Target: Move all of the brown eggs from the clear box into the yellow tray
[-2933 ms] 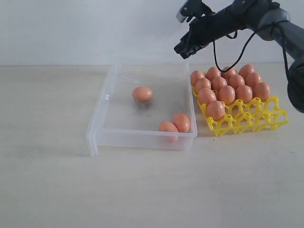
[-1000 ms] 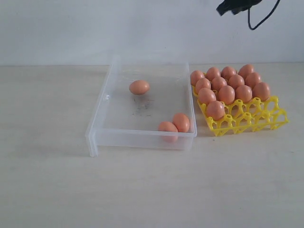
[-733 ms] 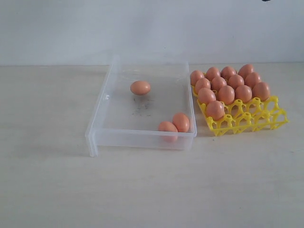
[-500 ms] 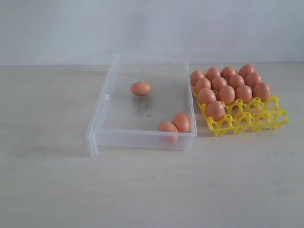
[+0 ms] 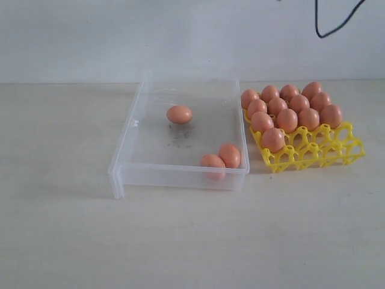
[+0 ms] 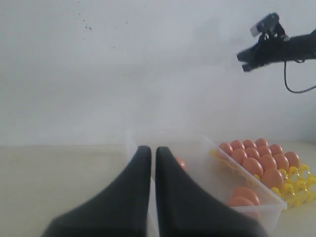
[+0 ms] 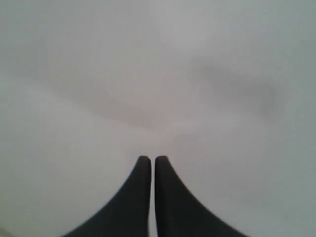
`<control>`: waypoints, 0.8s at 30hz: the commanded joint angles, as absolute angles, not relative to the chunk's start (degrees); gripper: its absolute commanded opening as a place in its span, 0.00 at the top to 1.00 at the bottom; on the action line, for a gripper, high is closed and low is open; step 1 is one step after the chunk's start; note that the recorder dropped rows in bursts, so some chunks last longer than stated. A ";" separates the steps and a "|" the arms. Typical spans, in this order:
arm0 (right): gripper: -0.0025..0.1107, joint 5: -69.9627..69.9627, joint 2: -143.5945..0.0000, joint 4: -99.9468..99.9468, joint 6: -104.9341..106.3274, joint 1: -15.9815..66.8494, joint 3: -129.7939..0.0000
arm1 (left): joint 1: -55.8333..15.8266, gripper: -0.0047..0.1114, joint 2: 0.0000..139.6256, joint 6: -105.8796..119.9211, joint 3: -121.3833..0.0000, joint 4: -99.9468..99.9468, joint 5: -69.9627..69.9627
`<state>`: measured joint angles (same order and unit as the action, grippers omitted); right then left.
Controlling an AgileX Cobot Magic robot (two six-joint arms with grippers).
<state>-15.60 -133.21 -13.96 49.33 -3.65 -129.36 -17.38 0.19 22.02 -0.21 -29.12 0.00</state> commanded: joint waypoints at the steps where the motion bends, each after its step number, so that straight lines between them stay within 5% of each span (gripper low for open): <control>1: 0.98 -17.25 -128.87 37.36 1.69 -8.85 -122.59 | -17.16 0.93 0.00 22.31 0.00 -29.43 0.00; 4: 0.98 -22.25 -125.78 63.51 -43.04 -15.06 -120.86 | -17.16 0.93 0.00 22.31 0.00 -29.43 0.00; 8: 0.98 -20.49 -121.22 68.30 -79.06 -23.65 -112.95 | -17.16 0.93 0.00 22.31 0.00 -29.43 0.00; 13: 0.98 38.62 -118.87 78.75 -67.87 -29.11 -99.42 | -17.16 0.93 0.00 22.31 0.00 -29.43 0.00; 16: 0.98 60.36 -117.80 71.52 -62.84 -29.49 -93.35 | -17.16 0.93 0.00 22.31 0.00 -29.43 0.00; 20: 0.98 69.96 -114.83 68.95 -61.96 -27.87 -87.88 | -17.16 0.93 0.00 22.31 0.00 -29.43 0.00; 24: 0.98 69.96 -111.34 85.02 -57.34 -16.89 -84.59 | -17.16 0.93 0.00 22.31 0.00 -29.43 0.00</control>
<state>68.67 -112.39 77.18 -58.87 -22.54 -85.41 -17.38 0.19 22.02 -0.21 -29.12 0.00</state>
